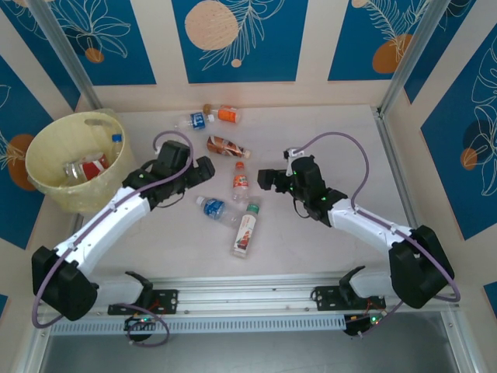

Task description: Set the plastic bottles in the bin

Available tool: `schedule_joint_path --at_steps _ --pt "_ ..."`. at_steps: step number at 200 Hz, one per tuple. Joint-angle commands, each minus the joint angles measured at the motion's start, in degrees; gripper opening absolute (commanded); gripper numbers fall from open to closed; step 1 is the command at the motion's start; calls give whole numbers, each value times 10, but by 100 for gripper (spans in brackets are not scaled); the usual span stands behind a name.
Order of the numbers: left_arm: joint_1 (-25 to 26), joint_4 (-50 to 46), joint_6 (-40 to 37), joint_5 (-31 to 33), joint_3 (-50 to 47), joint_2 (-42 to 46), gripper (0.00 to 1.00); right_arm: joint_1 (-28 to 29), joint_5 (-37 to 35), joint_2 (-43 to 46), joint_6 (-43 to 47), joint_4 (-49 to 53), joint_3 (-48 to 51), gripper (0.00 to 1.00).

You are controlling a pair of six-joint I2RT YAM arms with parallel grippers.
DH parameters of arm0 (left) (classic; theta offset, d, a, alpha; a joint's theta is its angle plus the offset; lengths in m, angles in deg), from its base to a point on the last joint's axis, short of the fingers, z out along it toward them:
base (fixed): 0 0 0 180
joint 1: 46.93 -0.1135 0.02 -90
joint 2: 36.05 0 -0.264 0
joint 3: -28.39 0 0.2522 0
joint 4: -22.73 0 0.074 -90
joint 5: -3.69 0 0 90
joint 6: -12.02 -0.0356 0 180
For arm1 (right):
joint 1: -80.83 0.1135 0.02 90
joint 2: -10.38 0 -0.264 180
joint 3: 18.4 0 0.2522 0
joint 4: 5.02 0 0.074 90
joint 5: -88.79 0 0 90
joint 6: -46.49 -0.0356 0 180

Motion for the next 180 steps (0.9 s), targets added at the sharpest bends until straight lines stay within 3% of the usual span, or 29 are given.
schedule_joint_path --at_steps 1,40,80,139,180 --pt "21 42 145 -27 -42 0 100 -1 23 32 9 -29 18 99" --pt "53 -52 279 -17 -10 -44 100 -4 47 80 46 -67 77 99" --pt "80 -13 386 -89 -32 -110 100 -9 72 112 69 -52 99 99" --pt "117 -60 437 -47 2 -167 100 -9 71 220 71 -30 163 99" --pt "115 -24 495 -33 -25 -197 98 -17 54 293 90 4 186 99"
